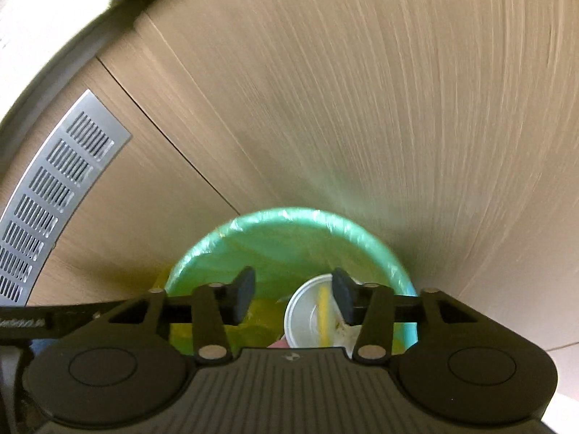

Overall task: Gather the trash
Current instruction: 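Lower the garlic and sponge into the bin while opening both grippers, then raise both open grippers from the bin back to the counter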

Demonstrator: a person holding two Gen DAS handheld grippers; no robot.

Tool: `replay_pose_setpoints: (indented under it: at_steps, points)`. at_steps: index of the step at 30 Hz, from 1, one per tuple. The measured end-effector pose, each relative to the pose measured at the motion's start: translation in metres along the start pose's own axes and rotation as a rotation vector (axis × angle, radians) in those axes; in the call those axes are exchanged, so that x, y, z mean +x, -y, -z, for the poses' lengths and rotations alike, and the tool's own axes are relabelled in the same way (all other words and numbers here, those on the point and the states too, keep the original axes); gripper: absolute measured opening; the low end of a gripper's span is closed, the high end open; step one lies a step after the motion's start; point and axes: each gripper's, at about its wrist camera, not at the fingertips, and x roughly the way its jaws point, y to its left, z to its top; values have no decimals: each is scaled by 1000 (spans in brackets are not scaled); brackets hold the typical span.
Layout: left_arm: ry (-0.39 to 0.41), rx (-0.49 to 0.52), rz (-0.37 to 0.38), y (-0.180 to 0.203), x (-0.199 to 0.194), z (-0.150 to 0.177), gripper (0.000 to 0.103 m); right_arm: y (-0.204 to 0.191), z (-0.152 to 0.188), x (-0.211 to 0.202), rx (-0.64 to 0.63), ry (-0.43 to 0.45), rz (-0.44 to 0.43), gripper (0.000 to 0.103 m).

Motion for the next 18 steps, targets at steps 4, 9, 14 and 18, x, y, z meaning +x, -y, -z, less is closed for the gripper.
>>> replay_pose_setpoints:
  at_steps: [4,9,14,18]
  points:
    - [47,45,23,2,-18,9,44,-11,-2,-16,-35,18,73,51]
    - [153,115,82,17,-61,8,44,-41,-5,-46,-152,60,140,55]
    - [298,172,113,29,-135,-4,44,-96,-25,-87,-306,167,132,63]
    - [427,241,58,32,-198,-20,44,-155,-48,-119,-427,306,127,79]
